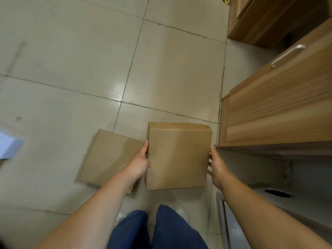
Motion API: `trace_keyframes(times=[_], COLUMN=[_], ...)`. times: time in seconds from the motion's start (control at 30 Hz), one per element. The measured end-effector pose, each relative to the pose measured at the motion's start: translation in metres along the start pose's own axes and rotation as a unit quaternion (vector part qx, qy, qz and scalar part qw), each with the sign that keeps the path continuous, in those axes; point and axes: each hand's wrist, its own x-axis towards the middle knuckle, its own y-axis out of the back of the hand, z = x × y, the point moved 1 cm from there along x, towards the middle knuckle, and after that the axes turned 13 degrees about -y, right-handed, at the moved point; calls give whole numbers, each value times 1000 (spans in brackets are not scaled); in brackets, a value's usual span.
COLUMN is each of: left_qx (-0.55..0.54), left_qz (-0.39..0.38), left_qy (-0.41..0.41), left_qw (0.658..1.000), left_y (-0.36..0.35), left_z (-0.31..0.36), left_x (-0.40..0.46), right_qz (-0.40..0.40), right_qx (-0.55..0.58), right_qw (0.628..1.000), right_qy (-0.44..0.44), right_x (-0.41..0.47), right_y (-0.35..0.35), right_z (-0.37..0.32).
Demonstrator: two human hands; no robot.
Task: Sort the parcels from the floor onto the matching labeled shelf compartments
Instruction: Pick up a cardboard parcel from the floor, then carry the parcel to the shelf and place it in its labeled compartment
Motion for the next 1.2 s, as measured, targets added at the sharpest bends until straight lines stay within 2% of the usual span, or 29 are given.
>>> trace_keyframes(times=[0.37, 0.6, 0.73, 0.9, 1.2], left_qx=[-29, -96, -124, -109, -62], left_qz=[68, 70, 83, 95, 118], left_qy=[-82, -141, -168, -226, -258], left_qw=[994, 983, 974, 963, 957], left_y=[54, 78, 95, 106, 115], left_z=[209, 334, 390, 454, 506], left_x=[-160, -277, -334, -394, -465], right_qz=[-49, -85, -110, -125, -132], right_qx=[-12, -25, -40, -35, -46], right_qw=[996, 991, 981, 966, 953], right_qy=[74, 102, 152, 223, 268], right_x=[-222, -381, -466, -552, -632], right_y=[2, 22, 34, 43, 59], right_z=[-82, -127, -146, -163, -177])
